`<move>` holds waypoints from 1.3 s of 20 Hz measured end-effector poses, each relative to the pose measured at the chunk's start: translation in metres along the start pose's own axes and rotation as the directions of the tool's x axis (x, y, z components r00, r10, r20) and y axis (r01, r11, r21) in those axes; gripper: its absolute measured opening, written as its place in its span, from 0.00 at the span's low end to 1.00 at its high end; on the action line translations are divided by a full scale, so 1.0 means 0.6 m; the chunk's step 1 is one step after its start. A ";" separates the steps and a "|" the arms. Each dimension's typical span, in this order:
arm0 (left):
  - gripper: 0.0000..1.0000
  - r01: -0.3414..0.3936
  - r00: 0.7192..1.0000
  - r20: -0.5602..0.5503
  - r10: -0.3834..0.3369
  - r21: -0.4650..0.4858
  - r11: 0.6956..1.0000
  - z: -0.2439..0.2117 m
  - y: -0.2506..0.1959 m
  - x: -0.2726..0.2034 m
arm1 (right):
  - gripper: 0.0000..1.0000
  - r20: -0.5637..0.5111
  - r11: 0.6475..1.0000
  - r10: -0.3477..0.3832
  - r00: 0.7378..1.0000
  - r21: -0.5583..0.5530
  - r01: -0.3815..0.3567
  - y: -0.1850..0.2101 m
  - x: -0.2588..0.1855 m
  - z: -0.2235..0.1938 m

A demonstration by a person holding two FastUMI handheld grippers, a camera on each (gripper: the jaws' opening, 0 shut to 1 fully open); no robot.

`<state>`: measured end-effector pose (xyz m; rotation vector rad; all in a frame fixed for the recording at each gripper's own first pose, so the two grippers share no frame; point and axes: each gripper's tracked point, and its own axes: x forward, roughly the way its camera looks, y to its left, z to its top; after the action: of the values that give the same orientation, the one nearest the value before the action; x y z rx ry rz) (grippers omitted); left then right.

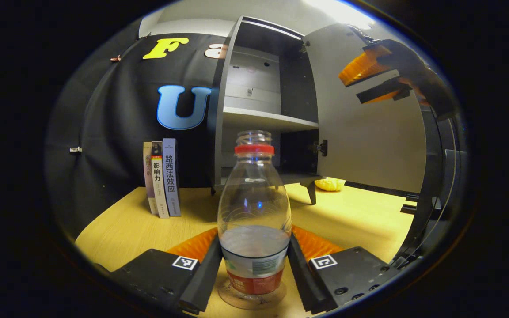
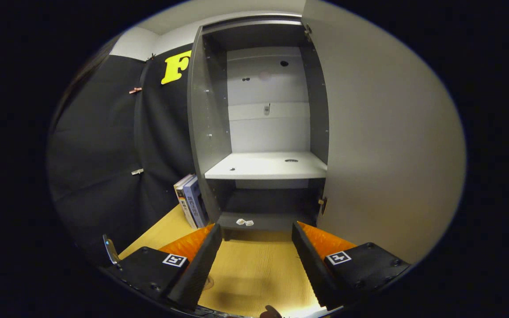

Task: Open the cabinet door with the right hand, grasp the bottle in the cabinet with the left hand and place it on the coaster, then close the cabinet door with the right hand.

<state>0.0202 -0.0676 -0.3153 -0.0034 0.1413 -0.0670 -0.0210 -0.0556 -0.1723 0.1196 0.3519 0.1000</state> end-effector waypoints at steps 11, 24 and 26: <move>0.96 0.034 0.999 -0.033 -0.032 0.037 0.999 0.018 -0.020 -0.012 | 0.98 0.014 0.998 0.015 1.000 -0.053 -0.014 0.027 -0.007 0.019; 0.95 0.131 0.991 -0.036 -0.131 0.004 0.991 0.265 -0.063 -0.031 | 0.98 0.199 0.980 -0.192 0.961 -0.006 0.197 -0.046 -0.125 0.181; 0.95 0.134 0.991 -0.013 -0.134 -0.014 0.991 0.317 -0.067 -0.030 | 0.98 0.241 0.970 -0.235 0.941 -0.001 0.243 -0.062 -0.158 0.206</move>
<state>0.0265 -0.1068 -0.1239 -0.0257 0.1549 -0.2003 -0.0637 -0.1161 -0.0300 0.0570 0.1208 -0.1495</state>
